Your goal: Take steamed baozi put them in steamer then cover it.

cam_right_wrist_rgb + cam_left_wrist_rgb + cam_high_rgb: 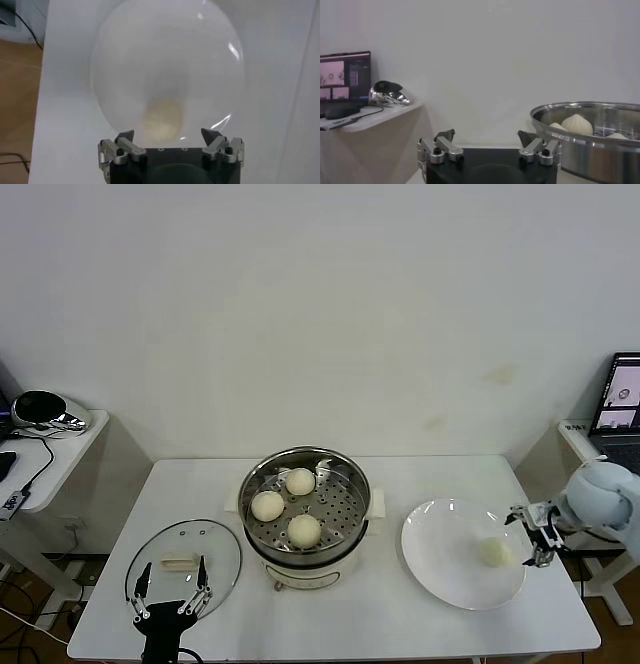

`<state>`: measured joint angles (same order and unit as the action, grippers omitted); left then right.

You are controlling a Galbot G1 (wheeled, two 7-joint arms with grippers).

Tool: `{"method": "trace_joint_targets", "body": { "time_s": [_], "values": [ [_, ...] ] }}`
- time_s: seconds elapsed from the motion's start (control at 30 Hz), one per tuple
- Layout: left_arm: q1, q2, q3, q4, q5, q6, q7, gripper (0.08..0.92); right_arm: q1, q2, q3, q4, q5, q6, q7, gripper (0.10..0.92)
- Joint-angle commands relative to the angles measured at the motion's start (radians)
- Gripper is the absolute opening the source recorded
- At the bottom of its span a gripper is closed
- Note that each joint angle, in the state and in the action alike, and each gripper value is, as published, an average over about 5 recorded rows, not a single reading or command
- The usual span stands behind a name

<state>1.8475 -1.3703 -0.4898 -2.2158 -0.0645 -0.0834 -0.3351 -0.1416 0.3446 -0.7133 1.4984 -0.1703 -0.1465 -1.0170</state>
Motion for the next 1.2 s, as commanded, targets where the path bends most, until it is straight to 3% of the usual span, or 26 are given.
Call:
{"method": "trace_joint_targets", "body": {
  "time_s": [0.03, 0.77, 1.0, 1.2],
  "values": [
    [0.004, -0.001, -0.002, 0.0, 0.001, 0.0, 0.0, 0.823, -0.183, 0.075, 0.165, -0.104, -0.046, 0.005, 0.017, 0.823],
    [0.004, -0.004, -0.01, 0.003, -0.002, -0.001, -0.001, 0.823, -0.146, 0.178, 0.133, -0.2, -0.063, -0.007, 0.017, 0.816],
    [0.005, -0.004, -0.009, 0.002, -0.003, -0.003, -0.002, 0.823, -0.147, 0.184, 0.135, -0.196, -0.064, -0.021, 0.014, 0.755],
    [0.009, -0.005, -0.01, 0.002, -0.002, -0.004, -0.004, 0.823, -0.144, 0.179, 0.135, -0.194, -0.075, -0.028, 0.002, 0.65]
  ]
}}
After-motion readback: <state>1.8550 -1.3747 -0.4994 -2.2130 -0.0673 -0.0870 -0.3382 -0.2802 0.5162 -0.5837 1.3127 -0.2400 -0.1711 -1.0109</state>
